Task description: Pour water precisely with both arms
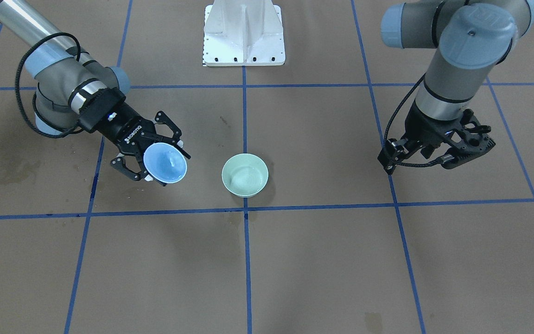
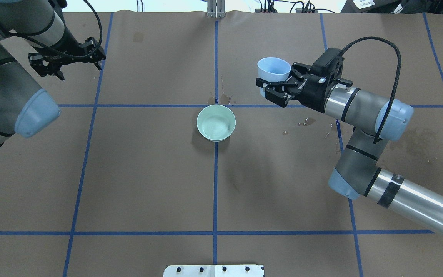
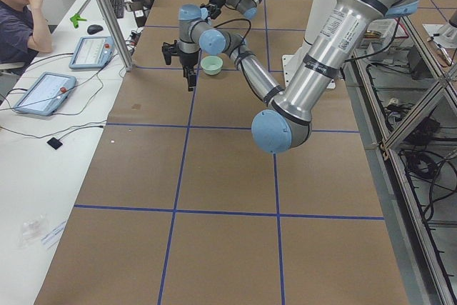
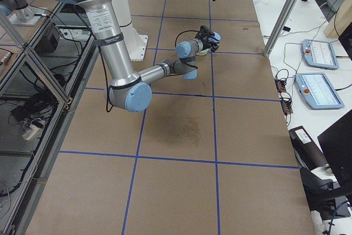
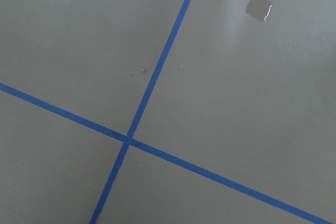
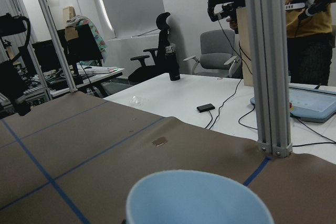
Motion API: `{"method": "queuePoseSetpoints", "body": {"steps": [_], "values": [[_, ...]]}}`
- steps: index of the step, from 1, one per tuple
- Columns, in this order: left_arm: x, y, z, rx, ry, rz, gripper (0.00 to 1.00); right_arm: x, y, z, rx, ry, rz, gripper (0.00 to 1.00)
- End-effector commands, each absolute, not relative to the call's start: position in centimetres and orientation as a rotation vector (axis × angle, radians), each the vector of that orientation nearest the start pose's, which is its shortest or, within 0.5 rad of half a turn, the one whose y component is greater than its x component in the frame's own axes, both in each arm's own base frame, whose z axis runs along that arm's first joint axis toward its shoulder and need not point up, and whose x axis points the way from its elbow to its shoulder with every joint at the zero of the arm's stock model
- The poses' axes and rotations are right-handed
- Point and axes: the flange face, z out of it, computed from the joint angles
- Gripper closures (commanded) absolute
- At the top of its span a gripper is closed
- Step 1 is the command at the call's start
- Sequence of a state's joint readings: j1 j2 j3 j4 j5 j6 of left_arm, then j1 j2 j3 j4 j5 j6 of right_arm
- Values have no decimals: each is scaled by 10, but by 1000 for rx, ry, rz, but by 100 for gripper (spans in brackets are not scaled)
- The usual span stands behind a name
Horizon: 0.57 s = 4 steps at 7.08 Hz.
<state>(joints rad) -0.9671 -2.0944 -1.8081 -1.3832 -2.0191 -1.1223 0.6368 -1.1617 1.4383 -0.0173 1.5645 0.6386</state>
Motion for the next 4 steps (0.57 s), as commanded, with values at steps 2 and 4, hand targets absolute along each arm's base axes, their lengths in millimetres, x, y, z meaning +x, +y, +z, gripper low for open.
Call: {"method": "queuePoseSetpoints", "body": {"steps": [2, 4], "values": [[241, -572, 331, 62, 659, -272, 0, -450, -431, 359, 1232, -1273, -323, 100], [226, -574, 345, 60, 645, -260, 0, -469, -427, 355, 1188, -1178, -408, 100]]}}
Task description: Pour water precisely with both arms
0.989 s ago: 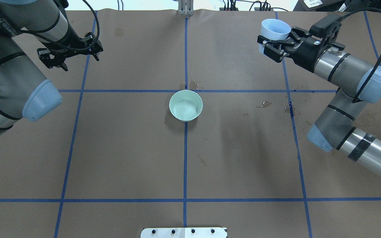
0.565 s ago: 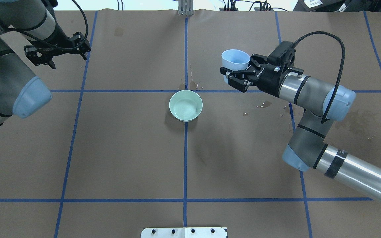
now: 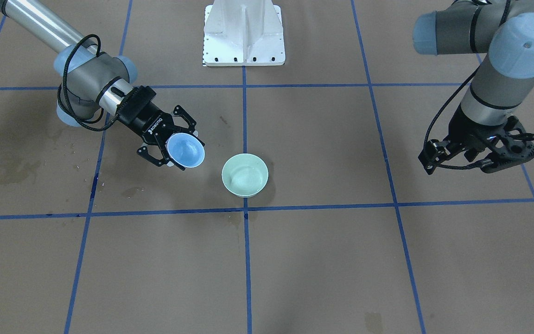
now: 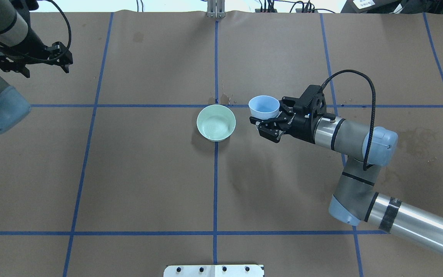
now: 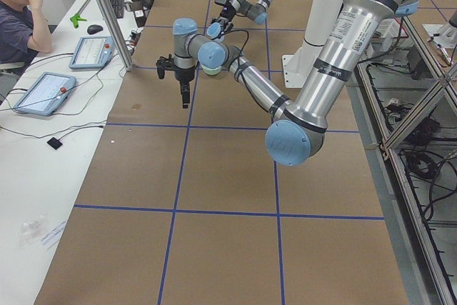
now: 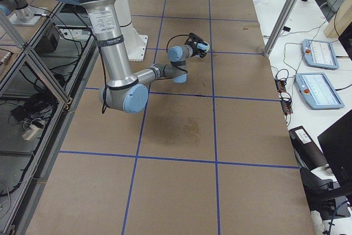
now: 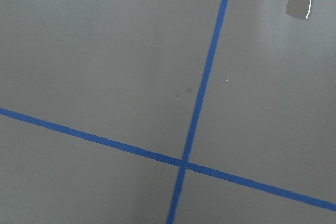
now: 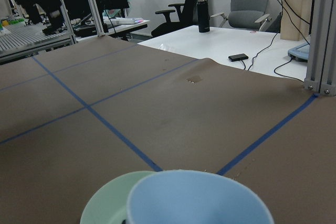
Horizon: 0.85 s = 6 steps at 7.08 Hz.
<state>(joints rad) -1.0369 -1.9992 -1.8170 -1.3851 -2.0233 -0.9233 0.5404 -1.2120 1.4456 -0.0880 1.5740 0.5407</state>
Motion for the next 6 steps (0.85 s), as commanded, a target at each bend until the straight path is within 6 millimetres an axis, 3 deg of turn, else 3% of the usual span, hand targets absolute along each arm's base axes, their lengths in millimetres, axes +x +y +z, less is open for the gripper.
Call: {"method": "queuePoseSetpoints", "body": {"steps": [1, 2, 4, 6], "values": [[224, -575, 345, 55, 653, -260, 0, -476, -424, 355, 1168, -1164, -425, 100], [224, -575, 346, 52, 651, -263, 0, -484, -423, 345, 1170, -1161, -438, 100], [223, -572, 353, 43, 646, -265, 0, -499, -425, 306, 1142, -1138, -453, 100], [220, -571, 358, 37, 642, -270, 0, -502, -424, 257, 1062, -1064, -474, 100]]}}
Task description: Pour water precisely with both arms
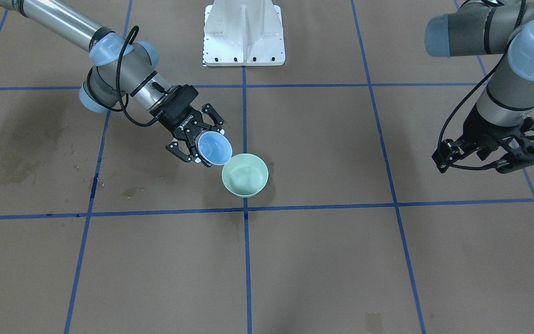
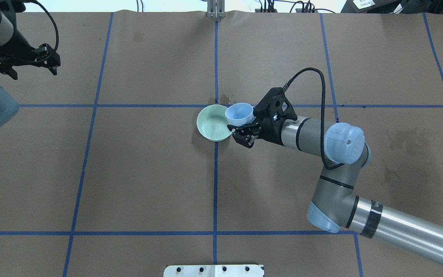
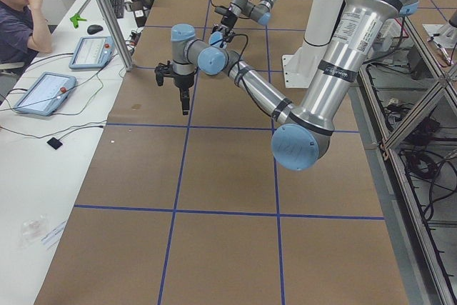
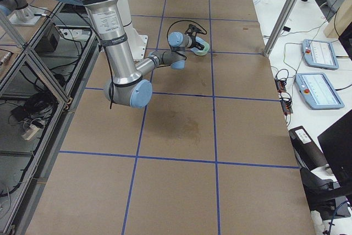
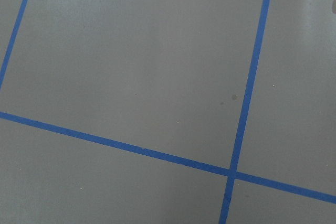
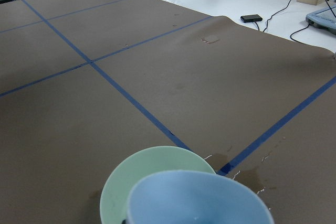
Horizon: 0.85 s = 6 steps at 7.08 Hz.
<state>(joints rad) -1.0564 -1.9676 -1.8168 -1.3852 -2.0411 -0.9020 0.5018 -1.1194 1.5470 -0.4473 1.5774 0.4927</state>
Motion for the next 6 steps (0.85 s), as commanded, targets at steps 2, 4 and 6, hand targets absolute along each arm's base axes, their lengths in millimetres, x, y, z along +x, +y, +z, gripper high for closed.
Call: {"method": "queuePoseSetpoints", "body": {"steps": [2, 4, 6], "values": [[219, -572, 358, 38, 642, -271, 0, -520, -417, 258, 966, -977, -533, 100], [218, -570, 364, 31, 635, -274, 0, -517, -406, 248, 827, -923, -607, 100], [217, -568, 370, 30, 633, -273, 0, -530, -410, 226, 744, -846, -661, 100]]}}
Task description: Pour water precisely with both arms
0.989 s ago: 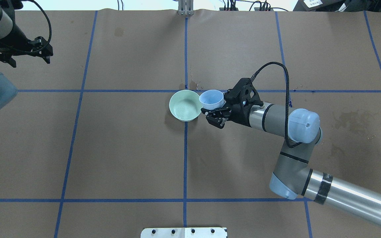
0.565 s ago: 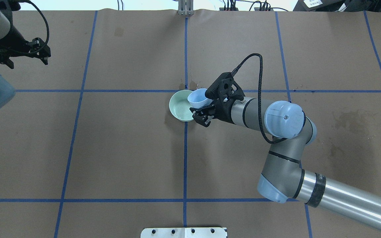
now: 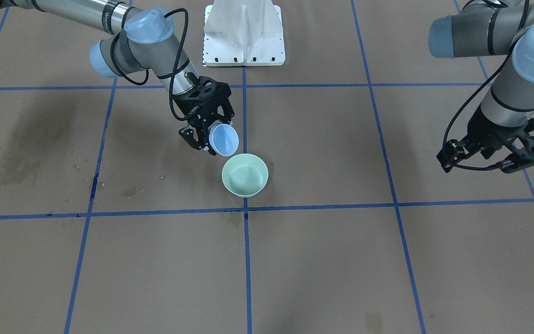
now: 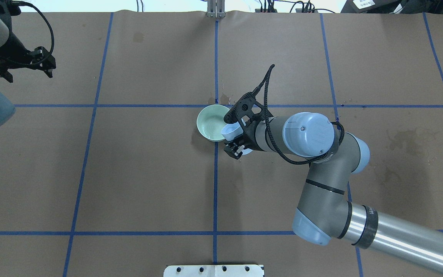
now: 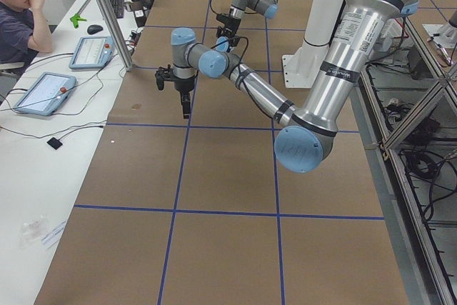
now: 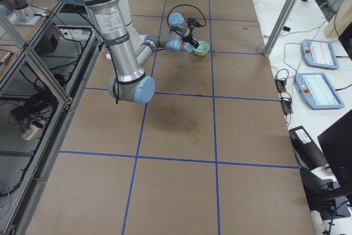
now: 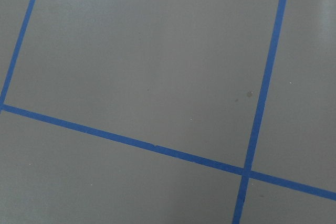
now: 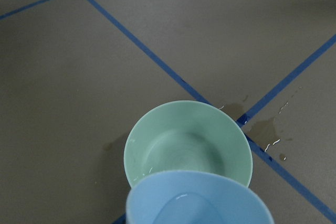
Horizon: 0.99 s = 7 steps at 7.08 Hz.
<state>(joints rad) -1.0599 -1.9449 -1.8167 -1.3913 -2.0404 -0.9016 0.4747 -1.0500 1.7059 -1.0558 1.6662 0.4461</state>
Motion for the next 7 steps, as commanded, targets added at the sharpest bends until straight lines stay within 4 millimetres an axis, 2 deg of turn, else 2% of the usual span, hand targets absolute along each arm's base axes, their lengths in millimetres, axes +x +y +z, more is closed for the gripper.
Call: {"method": "queuePoseSetpoints", "body": {"steps": [1, 4, 6, 7], "values": [[217, -568, 370, 29, 633, -275, 0, -534, -409, 224, 698, -824, -685, 100], [216, -567, 374, 24, 629, -275, 0, -545, -414, 211, 640, -782, -715, 100], [216, -566, 375, 25, 628, -276, 0, -558, -425, 202, 585, -750, -721, 100], [216, -566, 375, 27, 628, -270, 0, -558, -432, 202, 559, -744, -730, 100]]}}
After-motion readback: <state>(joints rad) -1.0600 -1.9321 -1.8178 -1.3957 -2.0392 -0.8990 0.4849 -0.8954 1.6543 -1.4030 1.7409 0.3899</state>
